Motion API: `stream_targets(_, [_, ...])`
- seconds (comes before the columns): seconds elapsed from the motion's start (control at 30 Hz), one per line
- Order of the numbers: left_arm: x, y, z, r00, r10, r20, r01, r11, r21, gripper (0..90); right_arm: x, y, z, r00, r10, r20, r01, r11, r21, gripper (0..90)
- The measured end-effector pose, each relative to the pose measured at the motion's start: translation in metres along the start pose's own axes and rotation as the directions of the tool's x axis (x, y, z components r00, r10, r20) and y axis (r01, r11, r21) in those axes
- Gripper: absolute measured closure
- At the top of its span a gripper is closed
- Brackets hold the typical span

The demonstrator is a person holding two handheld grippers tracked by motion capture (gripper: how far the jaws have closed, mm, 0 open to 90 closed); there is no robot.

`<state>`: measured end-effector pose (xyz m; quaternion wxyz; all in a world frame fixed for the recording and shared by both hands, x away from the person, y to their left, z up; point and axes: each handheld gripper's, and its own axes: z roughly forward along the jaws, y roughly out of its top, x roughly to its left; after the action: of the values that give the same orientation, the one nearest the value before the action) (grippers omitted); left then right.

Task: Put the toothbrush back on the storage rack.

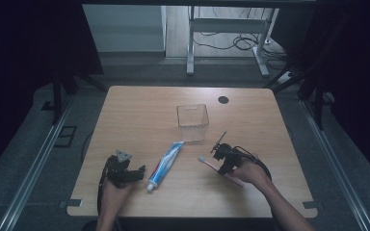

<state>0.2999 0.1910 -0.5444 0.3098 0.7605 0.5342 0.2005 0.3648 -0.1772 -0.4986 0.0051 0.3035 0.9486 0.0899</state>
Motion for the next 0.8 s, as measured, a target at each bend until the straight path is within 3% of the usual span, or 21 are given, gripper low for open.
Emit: stream_targets(0.8, [0.000,0.000,0.000,1.0000,-0.002,0.001,0.002,1.0000,-0.001,14.2,-0.003,0.003,-0.033,0.9998,0.005,-0.022,-0.007,0.996,-0.090,78.3])
